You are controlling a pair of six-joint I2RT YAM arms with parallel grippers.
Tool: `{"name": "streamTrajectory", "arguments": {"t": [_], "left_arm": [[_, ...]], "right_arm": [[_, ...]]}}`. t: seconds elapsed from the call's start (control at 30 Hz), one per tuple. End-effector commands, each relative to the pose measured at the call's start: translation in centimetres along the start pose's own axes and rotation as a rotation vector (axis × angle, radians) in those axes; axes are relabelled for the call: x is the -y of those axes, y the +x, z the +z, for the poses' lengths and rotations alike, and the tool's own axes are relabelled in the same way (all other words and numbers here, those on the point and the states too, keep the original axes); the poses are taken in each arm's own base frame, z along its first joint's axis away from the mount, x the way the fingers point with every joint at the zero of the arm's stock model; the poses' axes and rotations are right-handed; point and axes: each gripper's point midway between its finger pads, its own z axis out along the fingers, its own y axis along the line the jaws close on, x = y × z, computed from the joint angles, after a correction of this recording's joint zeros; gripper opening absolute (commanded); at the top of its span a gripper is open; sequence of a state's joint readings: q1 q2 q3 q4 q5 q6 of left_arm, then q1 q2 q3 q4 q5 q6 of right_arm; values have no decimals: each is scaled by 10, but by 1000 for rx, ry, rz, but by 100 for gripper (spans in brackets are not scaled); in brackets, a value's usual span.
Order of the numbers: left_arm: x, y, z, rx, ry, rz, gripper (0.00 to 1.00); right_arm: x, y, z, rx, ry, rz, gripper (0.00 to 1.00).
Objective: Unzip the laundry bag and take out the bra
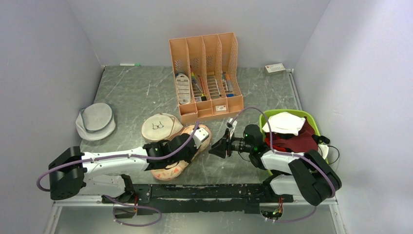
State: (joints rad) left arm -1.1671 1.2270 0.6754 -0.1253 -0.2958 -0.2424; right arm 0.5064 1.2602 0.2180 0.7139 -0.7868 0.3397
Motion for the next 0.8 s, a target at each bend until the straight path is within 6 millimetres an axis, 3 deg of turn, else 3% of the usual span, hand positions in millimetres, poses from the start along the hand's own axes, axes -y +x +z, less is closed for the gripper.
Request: {"name": "streamTrajectory", "arguments": {"t": [0.0,0.1,0.27,0.53,0.77], "left_arm": [[4,-4,-2,20,37,-6,7],[4,-2,-1,13,44,-9,7],[5,-1,-1,13,49,-13,7],[6,-1,-4,19,62,-17,7],[8,-2,-4,17,69,-15,7]], "right_arm": [[-2,-10,13,27,-6,-106,41],[-1,-12,15,36,8,-116,43],[4,-13,16,45,43,-121,37],[4,-14,17,50,41,-126,40],[2,-19,20,81,33,-129,18]]}}
